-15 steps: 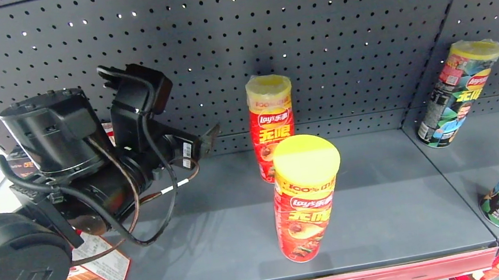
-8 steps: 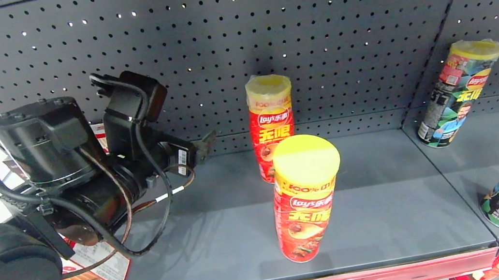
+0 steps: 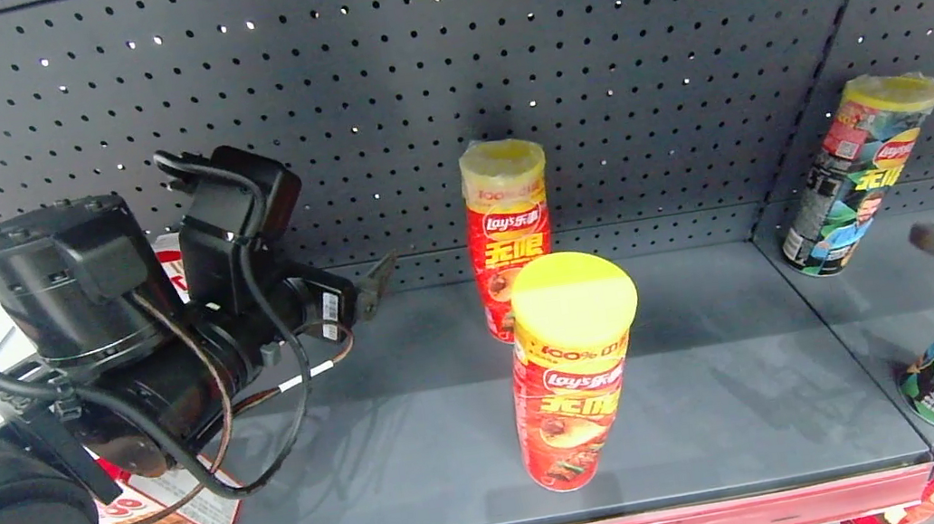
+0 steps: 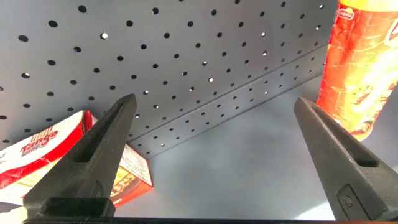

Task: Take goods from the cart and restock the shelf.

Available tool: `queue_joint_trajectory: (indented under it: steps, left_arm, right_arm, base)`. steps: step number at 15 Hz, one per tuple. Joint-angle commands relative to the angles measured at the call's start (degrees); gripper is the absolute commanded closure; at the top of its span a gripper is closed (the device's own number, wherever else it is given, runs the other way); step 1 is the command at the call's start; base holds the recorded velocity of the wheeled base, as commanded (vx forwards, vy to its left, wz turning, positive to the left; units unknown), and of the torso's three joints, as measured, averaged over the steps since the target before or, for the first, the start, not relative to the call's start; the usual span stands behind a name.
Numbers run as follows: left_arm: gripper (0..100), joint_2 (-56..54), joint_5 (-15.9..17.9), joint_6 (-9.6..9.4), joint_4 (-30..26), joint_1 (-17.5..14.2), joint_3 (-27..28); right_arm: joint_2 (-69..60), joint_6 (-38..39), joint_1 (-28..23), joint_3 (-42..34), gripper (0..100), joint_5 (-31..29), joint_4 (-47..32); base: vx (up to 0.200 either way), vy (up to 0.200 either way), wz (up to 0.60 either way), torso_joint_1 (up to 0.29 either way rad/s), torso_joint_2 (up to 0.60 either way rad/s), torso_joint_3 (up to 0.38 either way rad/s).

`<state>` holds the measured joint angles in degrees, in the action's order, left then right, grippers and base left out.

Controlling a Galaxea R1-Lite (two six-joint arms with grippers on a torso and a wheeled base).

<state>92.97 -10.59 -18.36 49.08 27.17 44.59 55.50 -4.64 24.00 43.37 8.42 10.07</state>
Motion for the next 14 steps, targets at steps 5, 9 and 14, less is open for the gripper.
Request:
queue_joint_trajectory:
  steps: [5,9,14]
  left_arm:
    - [0,-0.07,-0.04,-0.01,0.05,-0.54,-0.30]
    - [0,-0.68,-0.04,0.61,0.05,-1.33,-0.56]
    - [0,-0.86,-0.04,0.78,0.05,-1.42,-0.47]
  right_arm:
    - [10.41,-1.95,6.49,2.24,0,-0.78,0.74]
    - [16.21,-3.27,9.04,3.03,0,-0.78,0.83]
    - [21.84,-4.94,12.12,3.03,0,-1.13,0.74]
  base:
    - [0.000,0.000,0.00,0.000,0.00,0.000]
    - [0.000,0.000,0.00,0.000,0.00,0.000]
    - [0.000,0.000,0.00,0.000,0.00,0.000]
